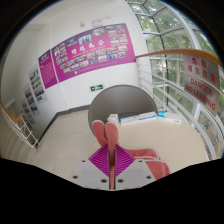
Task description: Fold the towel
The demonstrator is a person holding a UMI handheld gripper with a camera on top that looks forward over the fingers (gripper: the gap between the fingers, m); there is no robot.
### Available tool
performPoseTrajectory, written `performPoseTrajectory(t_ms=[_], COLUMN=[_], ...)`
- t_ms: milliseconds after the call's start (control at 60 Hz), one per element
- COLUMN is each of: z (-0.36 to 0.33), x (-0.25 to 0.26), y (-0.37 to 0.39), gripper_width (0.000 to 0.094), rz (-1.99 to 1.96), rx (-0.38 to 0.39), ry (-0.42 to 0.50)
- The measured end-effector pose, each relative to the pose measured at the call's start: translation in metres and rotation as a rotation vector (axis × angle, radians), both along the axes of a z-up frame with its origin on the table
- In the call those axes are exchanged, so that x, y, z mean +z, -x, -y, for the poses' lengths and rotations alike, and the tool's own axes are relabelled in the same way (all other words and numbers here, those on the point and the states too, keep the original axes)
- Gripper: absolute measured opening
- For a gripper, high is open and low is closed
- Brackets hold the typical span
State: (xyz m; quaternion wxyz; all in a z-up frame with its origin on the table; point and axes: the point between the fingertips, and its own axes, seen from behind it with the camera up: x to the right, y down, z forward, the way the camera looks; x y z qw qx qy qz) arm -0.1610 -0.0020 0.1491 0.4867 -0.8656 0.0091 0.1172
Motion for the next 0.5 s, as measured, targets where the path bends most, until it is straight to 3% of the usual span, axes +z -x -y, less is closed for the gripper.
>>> performPoseTrajectory(t_ms=[83,133,217,250,300,500], z=[0.003,0.005,0.021,0.026,0.036,0.069], x=[-0.029,-0.052,-0.088,-0.093,-0.094,-0.059], y=[-0.064,-0.097,-0.154,-0.171,-0.196,-0.199], gripper_width=[0.0067,0.0177,0.0527,0.069,0.0865,0.0854], rz=[0.05,0.098,0.181,0.212,0.253,0.272], rx=[-0.053,-0.098,-0.16,-0.179,-0.18,-0.167], ry=[0.037,0.1,0.188,0.201,0.205,0.172])
